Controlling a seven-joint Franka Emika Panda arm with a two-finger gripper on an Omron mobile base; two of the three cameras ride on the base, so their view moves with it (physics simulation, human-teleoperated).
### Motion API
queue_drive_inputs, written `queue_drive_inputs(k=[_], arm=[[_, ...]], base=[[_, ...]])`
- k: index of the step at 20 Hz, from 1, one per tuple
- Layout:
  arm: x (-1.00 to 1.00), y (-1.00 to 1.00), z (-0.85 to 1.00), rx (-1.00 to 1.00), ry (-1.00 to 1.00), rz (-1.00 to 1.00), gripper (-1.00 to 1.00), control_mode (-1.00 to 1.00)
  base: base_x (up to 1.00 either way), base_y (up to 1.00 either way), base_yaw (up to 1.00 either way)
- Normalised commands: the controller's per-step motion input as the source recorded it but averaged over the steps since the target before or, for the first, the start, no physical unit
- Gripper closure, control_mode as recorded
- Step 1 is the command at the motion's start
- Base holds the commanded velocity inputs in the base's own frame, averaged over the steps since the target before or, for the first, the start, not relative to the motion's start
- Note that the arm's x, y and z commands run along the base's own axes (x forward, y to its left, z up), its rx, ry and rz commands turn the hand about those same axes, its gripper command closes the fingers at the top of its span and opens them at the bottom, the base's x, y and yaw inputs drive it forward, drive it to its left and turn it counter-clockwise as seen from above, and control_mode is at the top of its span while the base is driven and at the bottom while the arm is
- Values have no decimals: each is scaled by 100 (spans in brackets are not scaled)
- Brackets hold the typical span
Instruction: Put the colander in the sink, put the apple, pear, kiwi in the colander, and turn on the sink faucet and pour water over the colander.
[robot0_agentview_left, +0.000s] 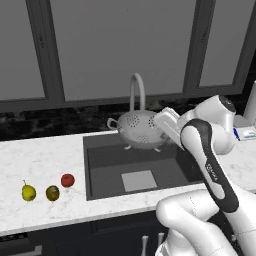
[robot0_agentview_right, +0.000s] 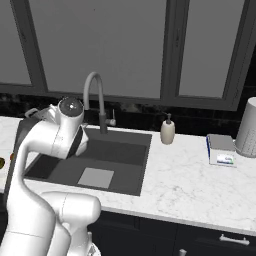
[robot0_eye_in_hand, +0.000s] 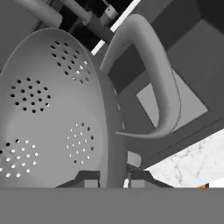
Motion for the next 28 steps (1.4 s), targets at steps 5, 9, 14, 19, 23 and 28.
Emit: queue_drive_inputs(k=[5, 9, 14, 19, 23, 28], arm=[[-61, -100, -24, 2, -7, 14, 100, -100], [-8, -66, -45, 4, -1, 0, 100, -100], [18, -29, -48, 4, -2, 0, 100, -100], [37, 0, -50, -7, 0, 2, 100, -100], [51, 2, -50, -14, 7, 12, 100, -100], [55, 0, -43, -3, 4, 16, 100, -100]], base=[[0, 0, 0], [0, 0, 0], [0, 0, 0], [0, 0, 0], [0, 0, 0], [0, 0, 0]])
